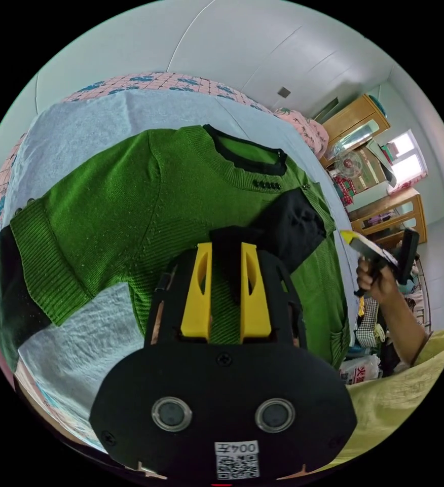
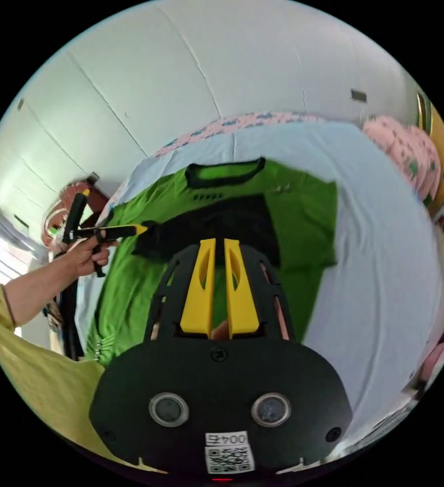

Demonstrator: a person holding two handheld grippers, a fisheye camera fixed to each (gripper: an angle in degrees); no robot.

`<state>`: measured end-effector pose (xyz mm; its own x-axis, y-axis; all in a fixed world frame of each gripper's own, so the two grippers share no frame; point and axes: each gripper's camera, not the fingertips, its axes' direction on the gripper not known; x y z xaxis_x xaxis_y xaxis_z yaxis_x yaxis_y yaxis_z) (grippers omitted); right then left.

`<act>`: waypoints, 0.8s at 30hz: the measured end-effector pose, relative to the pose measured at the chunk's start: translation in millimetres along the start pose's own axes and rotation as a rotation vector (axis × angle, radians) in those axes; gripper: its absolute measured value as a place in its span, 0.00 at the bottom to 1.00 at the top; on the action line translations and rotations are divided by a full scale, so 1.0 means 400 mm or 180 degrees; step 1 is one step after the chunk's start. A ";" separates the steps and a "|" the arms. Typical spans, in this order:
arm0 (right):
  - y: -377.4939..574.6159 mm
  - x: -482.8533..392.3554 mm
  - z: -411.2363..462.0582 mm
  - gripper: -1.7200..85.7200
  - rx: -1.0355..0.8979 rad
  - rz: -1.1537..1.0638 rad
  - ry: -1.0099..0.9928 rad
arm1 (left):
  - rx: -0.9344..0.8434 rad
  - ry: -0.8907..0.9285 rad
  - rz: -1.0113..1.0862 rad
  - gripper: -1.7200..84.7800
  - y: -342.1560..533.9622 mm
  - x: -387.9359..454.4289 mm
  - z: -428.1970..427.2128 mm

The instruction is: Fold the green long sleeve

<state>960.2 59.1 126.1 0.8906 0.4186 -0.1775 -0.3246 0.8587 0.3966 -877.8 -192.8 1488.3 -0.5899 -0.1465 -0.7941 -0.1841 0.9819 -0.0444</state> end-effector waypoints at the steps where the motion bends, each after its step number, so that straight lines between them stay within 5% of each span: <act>1: -0.021 0.004 0.000 0.08 0.0009 -0.0114 0.0080 | 0.0026 0.0004 -0.0013 0.11 0.003 -0.002 0.000; 12: -0.288 -0.059 0.265 0.12 -0.1281 -0.2114 0.1042 | 0.0116 -0.0038 0.0055 0.06 0.032 0.014 0.013; 18: -0.310 -0.058 0.301 0.05 -0.1677 -0.2130 0.0757 | 0.0354 -0.0371 0.0258 0.05 0.074 0.062 -0.013; 24: -0.287 -0.058 0.200 0.02 -0.1187 -0.1938 0.0705 | 0.0849 -0.0628 0.0275 0.04 0.125 0.114 -0.090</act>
<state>1002.4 -72.8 156.8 0.8751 -0.1469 -0.4611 0.0839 0.9844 -0.1545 -942.3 -154.6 1472.0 -0.4259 -0.0608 -0.9027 0.0875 0.9903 -0.1080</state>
